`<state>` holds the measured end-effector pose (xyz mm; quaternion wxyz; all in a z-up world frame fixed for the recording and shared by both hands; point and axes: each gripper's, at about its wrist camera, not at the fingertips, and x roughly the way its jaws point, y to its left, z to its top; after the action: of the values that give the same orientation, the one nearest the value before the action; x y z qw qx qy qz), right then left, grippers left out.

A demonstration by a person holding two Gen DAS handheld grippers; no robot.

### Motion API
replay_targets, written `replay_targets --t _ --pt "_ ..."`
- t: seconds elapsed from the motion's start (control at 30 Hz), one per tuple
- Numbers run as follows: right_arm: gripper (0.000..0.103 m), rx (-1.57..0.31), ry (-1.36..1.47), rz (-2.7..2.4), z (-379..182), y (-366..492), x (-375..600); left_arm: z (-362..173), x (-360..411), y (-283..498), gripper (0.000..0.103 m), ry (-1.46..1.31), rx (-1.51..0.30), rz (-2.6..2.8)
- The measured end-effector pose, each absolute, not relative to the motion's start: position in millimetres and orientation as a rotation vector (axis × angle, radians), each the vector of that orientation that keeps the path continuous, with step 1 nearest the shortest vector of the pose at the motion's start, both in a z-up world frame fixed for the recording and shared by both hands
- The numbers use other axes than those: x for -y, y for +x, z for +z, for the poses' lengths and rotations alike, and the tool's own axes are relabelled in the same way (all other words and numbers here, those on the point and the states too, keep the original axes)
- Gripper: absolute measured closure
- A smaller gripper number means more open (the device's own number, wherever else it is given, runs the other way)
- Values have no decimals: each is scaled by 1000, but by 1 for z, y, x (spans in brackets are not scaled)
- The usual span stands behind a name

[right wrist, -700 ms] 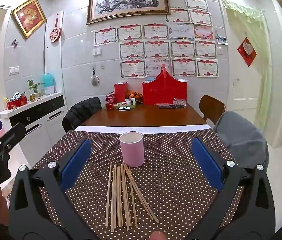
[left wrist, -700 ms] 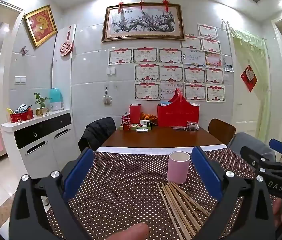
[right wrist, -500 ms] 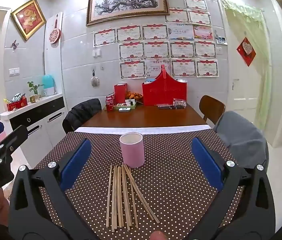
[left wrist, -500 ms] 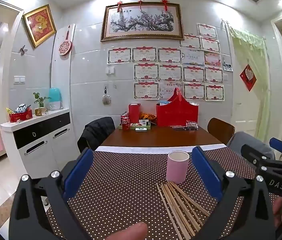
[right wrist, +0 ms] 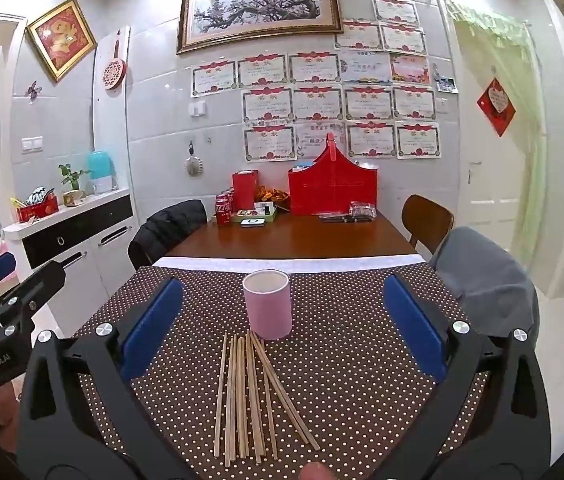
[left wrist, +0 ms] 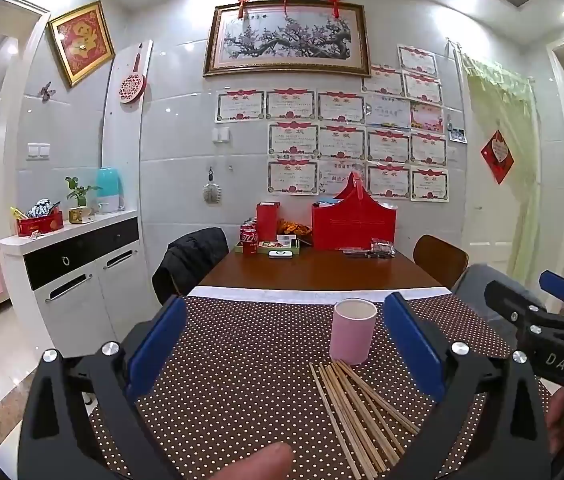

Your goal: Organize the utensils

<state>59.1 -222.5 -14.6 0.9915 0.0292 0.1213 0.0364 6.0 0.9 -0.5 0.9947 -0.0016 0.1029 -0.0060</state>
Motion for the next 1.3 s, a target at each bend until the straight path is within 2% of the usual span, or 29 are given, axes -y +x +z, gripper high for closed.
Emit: replay_targets --t 0.87,1.3 --pt "5 -229 50 73 -8 64 219 -5 1 9 6 -8 -222 -19" --pt "5 -244 51 71 -15 70 225 -28 -4 35 6 -18 -326 -14"
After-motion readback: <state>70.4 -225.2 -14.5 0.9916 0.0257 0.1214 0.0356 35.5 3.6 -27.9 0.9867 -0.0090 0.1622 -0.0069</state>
